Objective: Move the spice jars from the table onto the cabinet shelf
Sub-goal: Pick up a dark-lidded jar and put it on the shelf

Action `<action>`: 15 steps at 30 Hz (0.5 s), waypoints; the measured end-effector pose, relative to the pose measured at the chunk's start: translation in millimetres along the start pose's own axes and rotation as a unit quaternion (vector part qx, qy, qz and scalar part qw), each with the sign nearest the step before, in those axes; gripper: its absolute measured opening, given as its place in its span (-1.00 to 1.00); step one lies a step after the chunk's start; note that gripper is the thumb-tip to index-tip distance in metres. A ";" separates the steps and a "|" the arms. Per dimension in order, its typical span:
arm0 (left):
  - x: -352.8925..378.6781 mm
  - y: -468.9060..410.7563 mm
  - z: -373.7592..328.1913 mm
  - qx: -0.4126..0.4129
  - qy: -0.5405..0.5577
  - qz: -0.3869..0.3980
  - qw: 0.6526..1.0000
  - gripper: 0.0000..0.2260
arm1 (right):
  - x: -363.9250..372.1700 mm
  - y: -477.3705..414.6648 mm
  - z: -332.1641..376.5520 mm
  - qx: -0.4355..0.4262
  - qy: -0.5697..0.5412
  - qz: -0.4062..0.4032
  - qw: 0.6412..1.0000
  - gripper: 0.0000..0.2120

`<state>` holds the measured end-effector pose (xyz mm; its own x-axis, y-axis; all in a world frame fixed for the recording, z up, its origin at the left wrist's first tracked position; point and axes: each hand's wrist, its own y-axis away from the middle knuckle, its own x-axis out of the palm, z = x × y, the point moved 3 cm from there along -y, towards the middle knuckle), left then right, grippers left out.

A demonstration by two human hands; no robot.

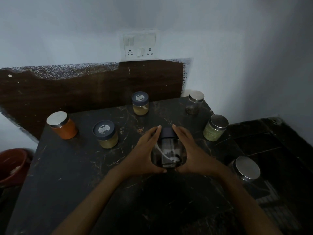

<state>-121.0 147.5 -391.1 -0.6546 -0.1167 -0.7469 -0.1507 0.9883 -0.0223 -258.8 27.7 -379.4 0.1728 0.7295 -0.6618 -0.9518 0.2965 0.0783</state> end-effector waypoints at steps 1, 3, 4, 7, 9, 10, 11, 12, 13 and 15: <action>-1.9 1.2 0.4 -0.004 0.016 -0.011 1.000 0.13 | -0.2 0.8 0.2 0.001 -0.006 -0.002 1.000 0.18; -5.1 4.7 0.7 -0.007 0.049 -0.026 0.998 0.10 | -1.4 4.5 -1.9 0.013 -0.035 0.003 0.999 0.19; -5.9 6.9 0.7 -0.010 0.061 -0.031 0.998 0.09 | -2.1 6.8 -3.4 0.023 -0.054 0.009 0.998 0.20; -5.9 13.3 2.0 -0.020 0.092 -0.038 0.995 0.08 | -1.7 10.4 -4.0 0.043 -0.088 0.026 0.995 0.21; -3.9 16.1 3.5 -0.024 0.111 -0.034 0.993 0.10 | -0.3 9.9 -3.2 0.038 -0.072 0.019 0.997 0.19; -2.6 17.0 3.3 -0.025 0.115 -0.028 0.993 0.12 | 0.1 9.3 -2.3 0.034 -0.064 0.015 0.997 0.18; -1.4 17.5 2.3 -0.023 0.110 -0.023 0.993 0.13 | 0.7 8.4 -1.2 0.030 -0.057 0.013 0.998 0.17; -0.3 17.3 0.6 -0.018 0.097 -0.019 0.995 0.14 | 1.5 7.4 0.6 0.024 -0.050 0.012 0.998 0.16; 0.8 16.5 -1.2 -0.013 0.080 -0.018 0.997 0.14 | 2.4 6.1 2.2 0.016 -0.044 0.013 0.999 0.15; 1.4 14.9 -4.6 -0.011 0.048 -0.021 0.999 0.13 | 5.0 2.9 6.2 0.002 -0.028 0.013 1.000 0.12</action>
<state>-127.6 161.6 -389.4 -0.7152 -0.1679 -0.6784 -0.1950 0.9801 -0.0371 -259.0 36.0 -377.9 0.1617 0.7700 -0.6172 -0.9551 0.2794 0.0985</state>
